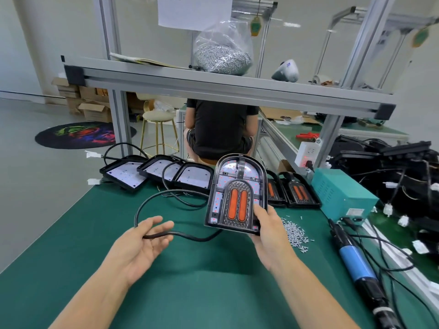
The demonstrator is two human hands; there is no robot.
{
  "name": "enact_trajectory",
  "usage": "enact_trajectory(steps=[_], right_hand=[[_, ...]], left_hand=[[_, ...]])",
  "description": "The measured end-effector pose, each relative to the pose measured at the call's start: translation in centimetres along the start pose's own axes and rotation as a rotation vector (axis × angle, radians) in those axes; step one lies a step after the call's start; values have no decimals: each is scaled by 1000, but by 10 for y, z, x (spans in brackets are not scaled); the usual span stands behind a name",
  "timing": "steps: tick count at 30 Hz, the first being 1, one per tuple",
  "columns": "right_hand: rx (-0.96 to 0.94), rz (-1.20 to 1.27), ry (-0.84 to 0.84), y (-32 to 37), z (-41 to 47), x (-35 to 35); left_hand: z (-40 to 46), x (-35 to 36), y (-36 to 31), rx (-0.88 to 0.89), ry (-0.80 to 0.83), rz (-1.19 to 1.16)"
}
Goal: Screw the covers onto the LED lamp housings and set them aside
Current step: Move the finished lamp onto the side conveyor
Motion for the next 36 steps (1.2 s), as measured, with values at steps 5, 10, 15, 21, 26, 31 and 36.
enact_trajectory(steps=[5,10,15,21,26,31,36], right_hand=[[-168,-11,-61,31,-5,-30],[-259,-103,-215,59,-12,-69],[-276,-160,-354,80,-21,-120],[-349,-180,-456,117,-42,-186],[-363,-466,-530,164,-60,-248],[-319,-513,-697,198,-66,-304],[-339,-423,-905,213,-59,-352]], left_hand=[[-8,38,21,6,87,-16],[-22,109,52,50,176,98],[-52,194,90,18,427,219],[-87,279,134,47,654,436],[-107,342,158,27,807,594],[-138,403,180,-5,959,651],[-166,450,211,-37,961,640]])
Point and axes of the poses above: each hand's wrist, its own z-axis towards the middle knuckle, its own x-axis out of the palm, y = z × x, the point moved 2 cm from there along z, towards the middle knuckle, and after that the axes turned 9 degrees about -y, right-handed, at the moved point
